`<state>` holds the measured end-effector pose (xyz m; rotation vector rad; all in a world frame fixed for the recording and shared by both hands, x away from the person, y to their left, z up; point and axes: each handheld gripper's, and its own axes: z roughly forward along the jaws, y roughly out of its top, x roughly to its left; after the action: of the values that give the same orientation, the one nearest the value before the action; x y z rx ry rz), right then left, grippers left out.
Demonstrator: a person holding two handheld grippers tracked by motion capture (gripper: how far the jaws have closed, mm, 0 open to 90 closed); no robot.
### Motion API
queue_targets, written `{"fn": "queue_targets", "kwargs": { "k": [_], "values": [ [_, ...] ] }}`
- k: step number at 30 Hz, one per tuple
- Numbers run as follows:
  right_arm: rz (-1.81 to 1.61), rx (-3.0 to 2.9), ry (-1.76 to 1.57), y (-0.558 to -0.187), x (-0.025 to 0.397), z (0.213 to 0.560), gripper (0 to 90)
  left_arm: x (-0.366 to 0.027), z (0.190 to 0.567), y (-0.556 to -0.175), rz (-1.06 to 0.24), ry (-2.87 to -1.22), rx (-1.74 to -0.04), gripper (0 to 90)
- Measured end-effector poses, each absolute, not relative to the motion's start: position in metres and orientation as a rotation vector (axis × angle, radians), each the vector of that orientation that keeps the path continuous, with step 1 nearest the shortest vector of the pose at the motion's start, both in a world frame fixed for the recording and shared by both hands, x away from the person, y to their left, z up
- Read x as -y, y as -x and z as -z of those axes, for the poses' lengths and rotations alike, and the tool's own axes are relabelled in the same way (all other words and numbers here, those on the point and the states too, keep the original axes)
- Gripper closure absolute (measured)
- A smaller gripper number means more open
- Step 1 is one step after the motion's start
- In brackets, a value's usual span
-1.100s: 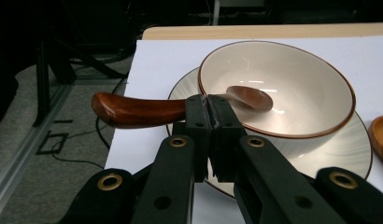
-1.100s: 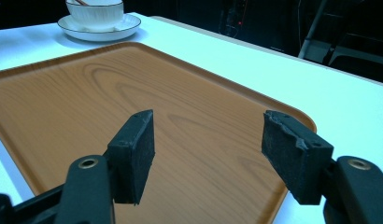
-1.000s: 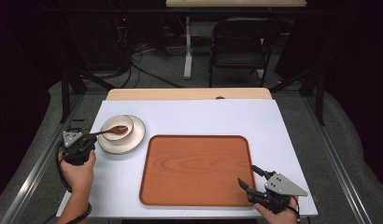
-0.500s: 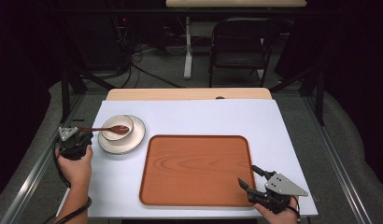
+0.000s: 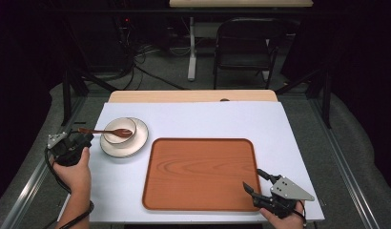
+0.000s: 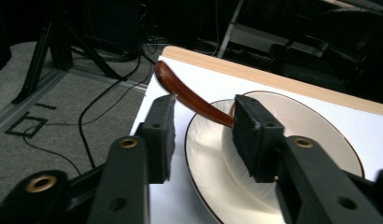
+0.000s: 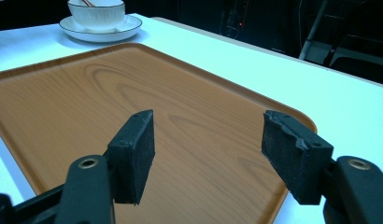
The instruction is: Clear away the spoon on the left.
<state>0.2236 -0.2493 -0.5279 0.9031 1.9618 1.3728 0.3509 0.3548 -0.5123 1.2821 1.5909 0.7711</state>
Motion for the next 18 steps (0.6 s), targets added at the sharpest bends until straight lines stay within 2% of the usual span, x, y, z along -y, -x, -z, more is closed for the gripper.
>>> {"fn": "queue_targets", "kwargs": {
  "k": [6,18],
  "values": [
    [-1.37,-1.963,-0.902,-0.224,0.249,0.528,34.5,-0.357,0.521,-0.35,-0.731,-1.233,-1.617,50.9],
    [-1.369,-1.965,-0.899,-0.224,0.249,0.528,34.5,-0.356,0.528,-0.363,-0.649,-1.137,-1.628,49.0]
  ]
}}
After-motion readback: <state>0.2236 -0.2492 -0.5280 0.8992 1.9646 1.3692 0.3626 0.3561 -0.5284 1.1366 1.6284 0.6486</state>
